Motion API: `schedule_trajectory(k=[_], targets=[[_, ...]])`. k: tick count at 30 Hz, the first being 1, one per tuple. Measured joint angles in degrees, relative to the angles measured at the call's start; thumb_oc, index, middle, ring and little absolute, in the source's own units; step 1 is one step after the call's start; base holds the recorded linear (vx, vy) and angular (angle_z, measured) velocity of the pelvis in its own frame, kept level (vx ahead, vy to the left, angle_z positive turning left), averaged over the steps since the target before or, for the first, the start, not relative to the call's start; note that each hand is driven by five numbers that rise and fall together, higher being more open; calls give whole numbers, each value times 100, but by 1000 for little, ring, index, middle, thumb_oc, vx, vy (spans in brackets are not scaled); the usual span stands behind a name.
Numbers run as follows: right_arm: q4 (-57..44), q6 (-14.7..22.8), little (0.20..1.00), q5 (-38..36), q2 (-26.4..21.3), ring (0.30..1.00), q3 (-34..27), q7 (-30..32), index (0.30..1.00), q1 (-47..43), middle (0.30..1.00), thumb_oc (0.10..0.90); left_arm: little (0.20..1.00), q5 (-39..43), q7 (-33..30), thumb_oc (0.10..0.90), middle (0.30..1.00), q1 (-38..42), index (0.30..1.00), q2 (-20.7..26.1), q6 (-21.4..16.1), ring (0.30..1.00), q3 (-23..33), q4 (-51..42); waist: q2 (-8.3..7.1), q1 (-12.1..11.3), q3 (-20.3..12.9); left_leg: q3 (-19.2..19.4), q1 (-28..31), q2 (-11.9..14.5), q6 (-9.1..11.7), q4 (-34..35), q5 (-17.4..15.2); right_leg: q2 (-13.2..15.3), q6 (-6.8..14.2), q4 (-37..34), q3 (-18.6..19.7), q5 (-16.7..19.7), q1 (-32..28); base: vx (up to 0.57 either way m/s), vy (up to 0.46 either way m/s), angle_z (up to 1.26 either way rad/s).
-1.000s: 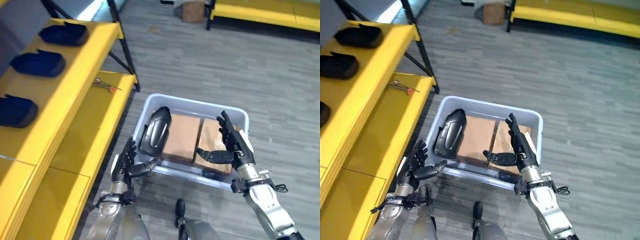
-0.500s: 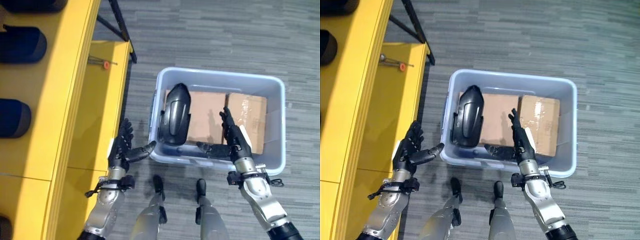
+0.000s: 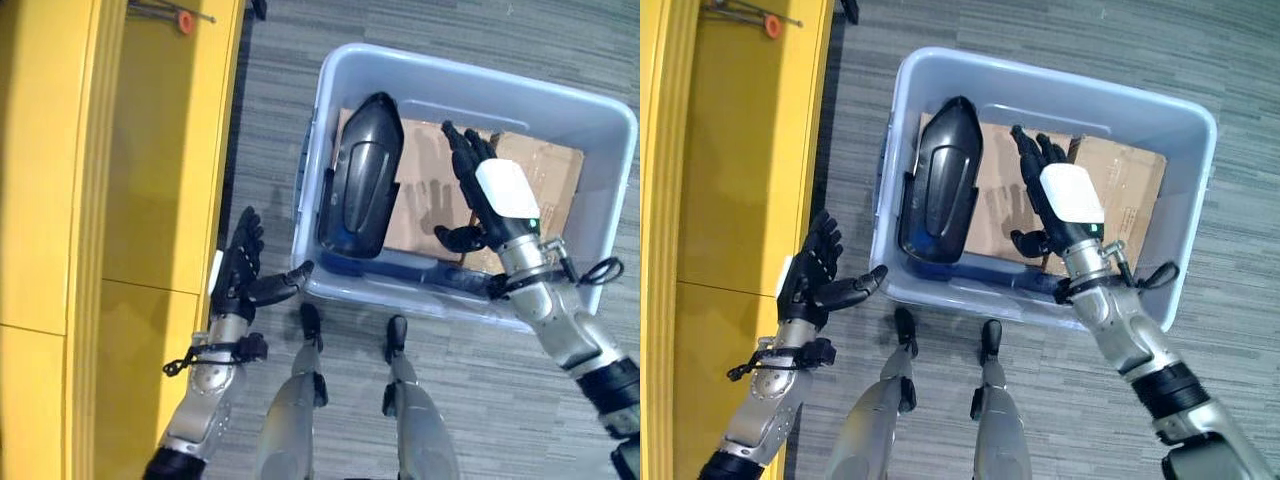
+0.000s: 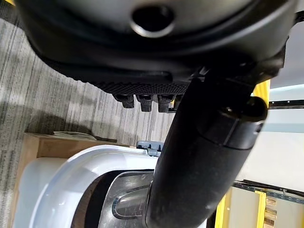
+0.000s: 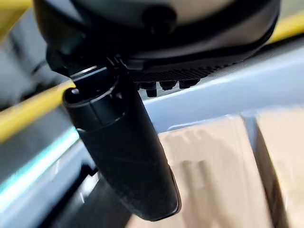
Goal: Move parts from the plastic box to the shelf.
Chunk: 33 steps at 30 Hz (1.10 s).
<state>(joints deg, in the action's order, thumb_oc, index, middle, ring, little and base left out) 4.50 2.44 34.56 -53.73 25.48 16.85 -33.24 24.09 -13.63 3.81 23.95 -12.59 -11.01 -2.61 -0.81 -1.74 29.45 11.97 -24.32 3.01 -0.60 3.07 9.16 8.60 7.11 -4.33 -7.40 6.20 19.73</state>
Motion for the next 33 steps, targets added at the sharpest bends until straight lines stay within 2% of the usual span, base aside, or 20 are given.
schedule_trajectory(k=[1,3,4,5,8,13,19,25,28,29,33], targets=[[10,-12,1000,197,-86,1000,155,-13,1000,-162,1000,900,1000,-1,-1,900,1000,36,1000,-1,-1,1000,-5,0,-2,-6,50,-9,-4,14,-1,-6,1,-13,-25,33,-5,-18,10,-32,-79,-2],[51,-2,1000,855,-230,1000,999,-182,1000,-982,1000,900,1000,-7,-75,900,1000,254,1000,3,-9,1000,-140,13,-11,-19,105,-56,-166,67,-1,-98,1,-50,-52,209,-10,-89,201,-16,-63,1],[50,17,1000,893,-204,1000,1050,-199,1000,-1008,1000,900,1000,-7,-76,900,1000,279,1000,3,-8,1000,-173,23,-12,-26,106,-66,-169,73,-2,-98,1,-56,-60,214,-12,-95,200,-10,-45,10],[52,102,1000,1209,-206,1000,1416,-283,1000,-1184,1000,900,1000,-15,-70,900,1000,312,1000,-12,-10,1000,-230,29,-12,-31,106,-126,-170,83,-1,-104,3,-61,-64,299,-56,-157,203,-13,-39,13],[47,236,1000,1587,-226,1000,1779,-449,1000,-1315,1000,900,1000,-15,-115,900,1000,329,1000,-10,-13,1000,-215,36,-13,-151,106,-126,-200,81,-2,-106,4,-46,-84,513,-66,-262,341,-15,-45,1],[69,299,1000,1958,-274,1000,2208,-632,1000,-1588,1000,900,1000,-15,-121,900,1000,315,1000,-7,-22,1000,-210,36,-12,-173,106,-216,-282,75,-3,-130,5,-32,-59,641,-107,-311,426,5,-23,7],[167,391,1000,2164,-281,1000,2716,-718,1000,-2122,1000,900,1000,-15,-134,900,1000,313,1000,-11,-43,1000,-207,36,-11,-201,105,-289,-622,77,-20,-302,35,-2,-84,964,-139,-397,804,1,-22,4],[985,450,1000,2168,-202,1000,3112,-851,1000,-2448,1000,900,1000,-12,-210,900,1000,302,1000,-12,-54,1000,-129,42,-4,-317,106,-357,-965,60,-14,-375,123,56,-102,1475,-152,-563,1320,6,-14,4],[1406,488,1000,2164,-279,1000,3743,-641,1000,-3245,1000,900,1000,-8,-225,900,1000,167,1000,18,-127,1000,40,39,3,-286,103,-365,-1187,31,26,-377,221,128,-126,1975,-118,-725,1781,-2,-5,4],[1677,529,1000,2149,-272,1000,4211,-504,1000,-3794,1000,900,1000,-5,-225,900,1000,134,1000,27,-154,1000,86,39,21,-267,95,-404,-1343,27,54,-382,294,155,-182,2259,-112,-819,2061,3,-1,7],[1789,619,1000,2144,-282,1000,4304,-435,1000,-4168,1000,900,1000,-2,-223,900,1000,106,1000,51,-160,1000,113,40,25,-270,93,-462,-1595,61,117,-368,417,167,-319,2801,-111,-981,2540,8,-15,8]])
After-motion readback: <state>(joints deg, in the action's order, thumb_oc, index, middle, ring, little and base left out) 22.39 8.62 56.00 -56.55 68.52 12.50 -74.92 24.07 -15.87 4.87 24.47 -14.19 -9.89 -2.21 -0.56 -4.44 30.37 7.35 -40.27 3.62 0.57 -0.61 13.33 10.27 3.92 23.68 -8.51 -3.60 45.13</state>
